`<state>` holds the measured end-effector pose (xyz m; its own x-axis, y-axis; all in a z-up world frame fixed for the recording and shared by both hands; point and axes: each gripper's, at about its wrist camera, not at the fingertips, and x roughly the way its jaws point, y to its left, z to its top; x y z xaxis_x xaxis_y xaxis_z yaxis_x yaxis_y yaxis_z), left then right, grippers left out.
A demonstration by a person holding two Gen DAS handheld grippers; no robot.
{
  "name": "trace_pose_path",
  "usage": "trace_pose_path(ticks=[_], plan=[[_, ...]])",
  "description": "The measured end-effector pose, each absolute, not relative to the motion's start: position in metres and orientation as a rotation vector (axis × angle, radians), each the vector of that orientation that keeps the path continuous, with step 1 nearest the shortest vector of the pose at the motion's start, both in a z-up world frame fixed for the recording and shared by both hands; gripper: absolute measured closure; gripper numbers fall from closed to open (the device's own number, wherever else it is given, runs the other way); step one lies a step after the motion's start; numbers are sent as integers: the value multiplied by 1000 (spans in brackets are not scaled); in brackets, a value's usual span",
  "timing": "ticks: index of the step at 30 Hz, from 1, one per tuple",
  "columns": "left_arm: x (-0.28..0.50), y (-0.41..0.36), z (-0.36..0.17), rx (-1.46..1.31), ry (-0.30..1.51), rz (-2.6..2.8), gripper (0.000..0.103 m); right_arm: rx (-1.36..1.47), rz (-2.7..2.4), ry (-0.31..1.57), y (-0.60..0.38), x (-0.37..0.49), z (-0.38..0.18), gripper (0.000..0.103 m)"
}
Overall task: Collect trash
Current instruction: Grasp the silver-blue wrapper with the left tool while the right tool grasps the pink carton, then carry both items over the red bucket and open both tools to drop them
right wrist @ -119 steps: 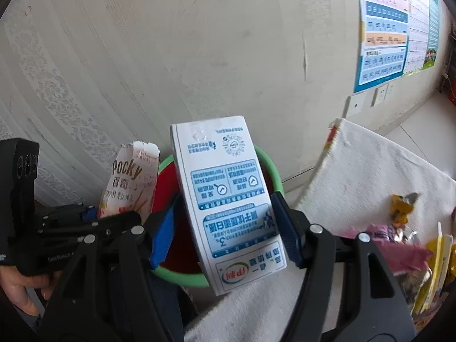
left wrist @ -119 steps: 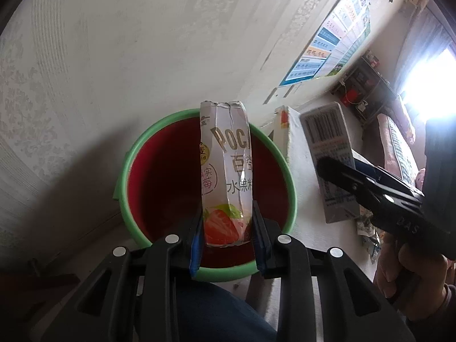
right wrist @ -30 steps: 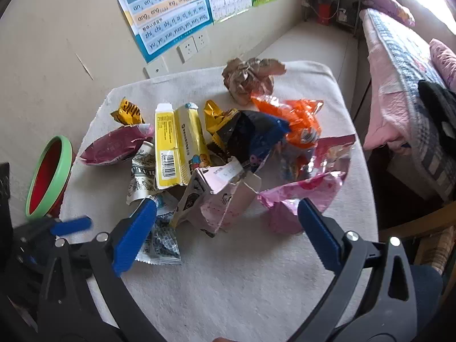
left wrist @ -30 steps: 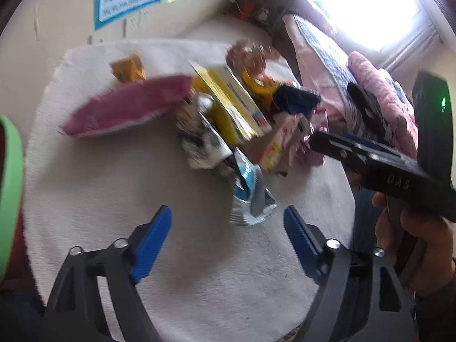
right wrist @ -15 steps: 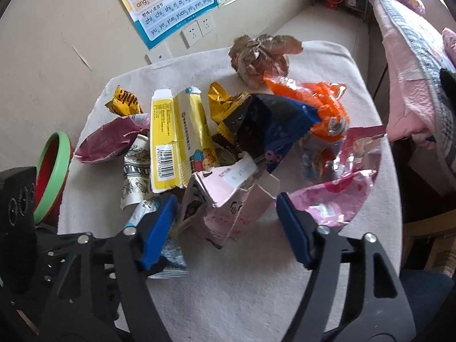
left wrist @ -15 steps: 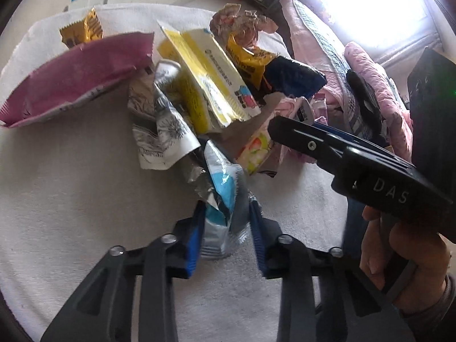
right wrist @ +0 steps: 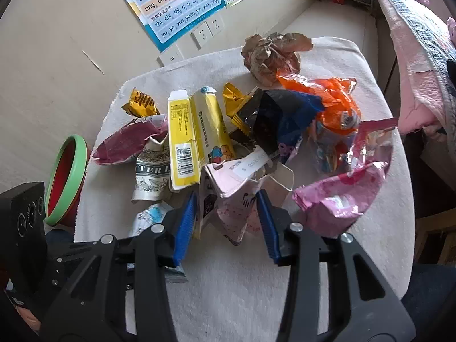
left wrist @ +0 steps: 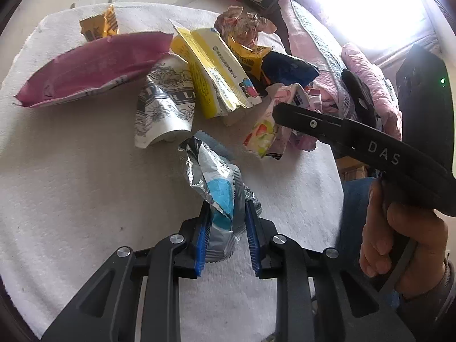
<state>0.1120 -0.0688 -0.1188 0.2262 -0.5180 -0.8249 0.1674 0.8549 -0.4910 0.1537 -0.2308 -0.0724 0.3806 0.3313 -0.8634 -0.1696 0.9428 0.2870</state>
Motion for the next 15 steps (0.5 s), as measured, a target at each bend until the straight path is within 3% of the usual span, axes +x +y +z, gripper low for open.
trace_pose_path(ticks=[15], plan=[[95, -29, -78, -280, 1151, -409, 81, 105, 338, 1060, -220, 129, -36, 60]])
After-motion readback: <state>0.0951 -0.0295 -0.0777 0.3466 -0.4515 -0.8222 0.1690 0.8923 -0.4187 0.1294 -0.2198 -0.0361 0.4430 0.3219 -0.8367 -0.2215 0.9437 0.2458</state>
